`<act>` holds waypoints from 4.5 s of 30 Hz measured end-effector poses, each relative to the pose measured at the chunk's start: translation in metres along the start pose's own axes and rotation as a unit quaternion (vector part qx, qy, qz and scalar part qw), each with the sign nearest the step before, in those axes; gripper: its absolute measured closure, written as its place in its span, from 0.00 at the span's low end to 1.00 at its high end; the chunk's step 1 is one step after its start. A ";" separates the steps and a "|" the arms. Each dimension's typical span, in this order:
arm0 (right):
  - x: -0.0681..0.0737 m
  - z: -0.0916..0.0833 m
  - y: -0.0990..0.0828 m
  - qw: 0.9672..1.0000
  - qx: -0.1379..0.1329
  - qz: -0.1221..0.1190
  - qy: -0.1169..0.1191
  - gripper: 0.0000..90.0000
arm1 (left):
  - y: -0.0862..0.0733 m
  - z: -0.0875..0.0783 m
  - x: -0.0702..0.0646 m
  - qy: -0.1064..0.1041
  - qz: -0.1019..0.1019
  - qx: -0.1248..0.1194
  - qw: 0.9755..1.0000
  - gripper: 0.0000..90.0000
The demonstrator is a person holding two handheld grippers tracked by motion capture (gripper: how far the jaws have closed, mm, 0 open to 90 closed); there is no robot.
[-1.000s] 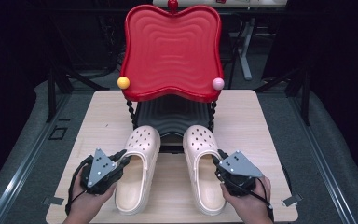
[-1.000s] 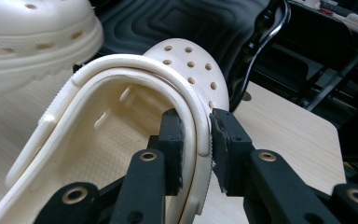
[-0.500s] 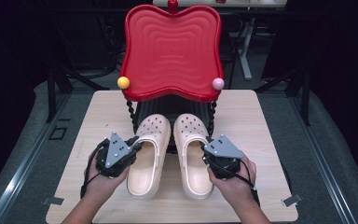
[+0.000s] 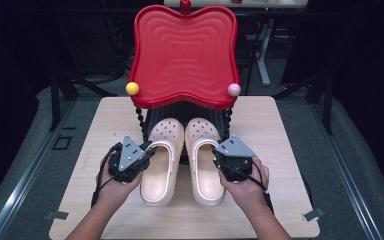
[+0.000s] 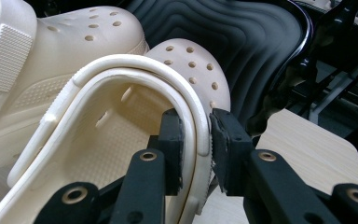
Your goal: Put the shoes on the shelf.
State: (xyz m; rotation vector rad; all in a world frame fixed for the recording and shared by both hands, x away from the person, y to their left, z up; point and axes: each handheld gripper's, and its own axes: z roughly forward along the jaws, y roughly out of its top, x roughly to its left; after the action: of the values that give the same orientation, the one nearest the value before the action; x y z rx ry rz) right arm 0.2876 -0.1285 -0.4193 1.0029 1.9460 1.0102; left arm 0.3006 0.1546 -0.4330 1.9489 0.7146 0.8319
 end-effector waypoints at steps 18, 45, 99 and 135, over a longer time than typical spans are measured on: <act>-0.007 0.031 0.007 0.999 -0.010 0.032 -0.023 0.83 | 0.015 0.037 0.007 0.021 0.014 0.007 1.000 0.84; -0.008 0.062 0.020 0.998 -0.013 0.039 -0.038 0.79 | 0.023 0.066 0.013 0.050 -0.012 -0.015 0.999 0.80; 0.007 0.001 -0.017 0.999 -0.041 0.021 0.023 0.73 | -0.004 0.007 0.000 -0.005 -0.079 -0.054 0.995 0.57; 0.038 -0.022 -0.088 0.991 -0.025 0.065 0.116 0.98 | -0.073 -0.022 -0.047 -0.067 -0.122 -0.015 0.990 0.83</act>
State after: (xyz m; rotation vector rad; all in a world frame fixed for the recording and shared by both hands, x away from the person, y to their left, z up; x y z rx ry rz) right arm 0.2251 -0.1373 -0.4949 1.0320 2.0506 1.2934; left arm 0.2430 0.1635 -0.5008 1.8266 0.8335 0.5547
